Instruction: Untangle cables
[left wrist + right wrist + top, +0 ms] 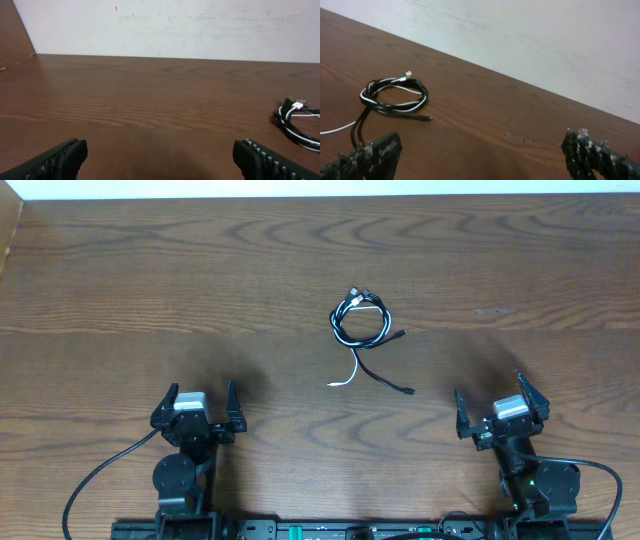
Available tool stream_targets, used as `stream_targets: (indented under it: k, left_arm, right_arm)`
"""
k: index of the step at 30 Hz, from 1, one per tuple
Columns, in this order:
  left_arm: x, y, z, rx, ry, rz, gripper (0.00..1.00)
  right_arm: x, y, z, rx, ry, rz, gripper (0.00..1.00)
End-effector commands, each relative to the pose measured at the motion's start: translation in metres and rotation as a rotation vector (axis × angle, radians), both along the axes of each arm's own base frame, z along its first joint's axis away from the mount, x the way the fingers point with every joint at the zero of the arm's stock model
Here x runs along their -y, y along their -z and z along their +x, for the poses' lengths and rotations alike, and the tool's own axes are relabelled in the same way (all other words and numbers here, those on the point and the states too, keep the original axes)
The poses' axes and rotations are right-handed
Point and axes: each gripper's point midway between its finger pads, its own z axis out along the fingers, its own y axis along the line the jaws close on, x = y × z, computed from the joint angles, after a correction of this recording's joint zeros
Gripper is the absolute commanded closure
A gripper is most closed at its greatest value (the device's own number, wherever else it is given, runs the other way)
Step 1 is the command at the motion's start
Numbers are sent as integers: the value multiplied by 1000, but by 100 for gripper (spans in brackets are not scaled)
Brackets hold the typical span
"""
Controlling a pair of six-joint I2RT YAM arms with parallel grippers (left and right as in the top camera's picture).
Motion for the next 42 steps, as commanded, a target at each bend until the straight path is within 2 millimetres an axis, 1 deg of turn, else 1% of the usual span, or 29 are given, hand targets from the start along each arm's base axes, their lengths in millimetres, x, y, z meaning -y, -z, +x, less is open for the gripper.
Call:
stream_targets:
  k: [1, 7, 10, 11, 13, 15, 17, 20, 22, 26, 29, 30, 33, 36, 38, 39, 40, 41, 42]
  left_arm:
    - [-3, 16, -2, -56, -16, -13, 2]
    - [-3, 16, -2, -56, -15, -13, 2]
    - [-2, 13, -2, -53, -14, -12, 2]
    - [-2, 9, -2, -49, -11, -13, 2]
    - [1, -4, -2, -38, 6, -16, 2]
    - [6, -15, -2, -50, 31, -20, 2]
    - [14, -25, 0, -83, 78, -30, 2]
    - [25, -38, 6, -150, 141, -50, 2]
    - [31, -51, 13, -210, 179, -69, 2]
    - [45, -86, 33, -342, 252, -122, 2]
    - [51, -102, 44, -415, 265, -152, 2]
    - [55, -108, 48, -442, 275, -155, 2]
    - [74, -124, 63, -515, 330, -148, 2]
    - [106, -136, 80, -551, 418, -126, 2]
    - [128, -137, 89, -575, 473, -114, 2]
    - [140, -135, 95, -599, 489, -120, 2]
    - [154, -126, 105, -649, 490, -140, 2]
    - [160, -119, 110, -682, 488, -150, 2]
    - [170, -105, 120, -745, 483, -167, 2]
  right_arm:
    - [-2, 1, -1, -4, -7, 5, 1]
    - [-3, 1, -1, -3, -11, 6, 1]
    - [-3, 1, -1, -18, -11, 65, 1]
    - [-3, 1, -1, -28, -9, 102, 1]
    - [-5, 1, -1, -43, -16, 153, 1]
    - [-17, -2, -5, -55, -86, 162, 1]
    - [-24, -6, -7, -75, -131, 164, 1]
    - [-26, -16, -7, -127, -136, 165, 1]
    - [-26, -24, -5, -152, -133, 165, 1]
    - [-28, -52, 13, -229, -138, 168, 1]
    - [-33, -64, 26, -306, -156, 173, 1]
    - [-36, -69, 35, -359, -163, 177, 1]
    - [-40, -76, 53, -486, -173, 186, 1]
    - [-41, -80, 71, -606, -161, 190, 1]
    - [-42, -84, 82, -676, -154, 192, 1]
    - [-42, -85, 87, -715, -149, 194, 1]
    - [-43, -87, 95, -765, -144, 195, 1]
    - [-43, -89, 99, -785, -142, 195, 1]
    - [-43, -91, 106, -800, -140, 195, 1]
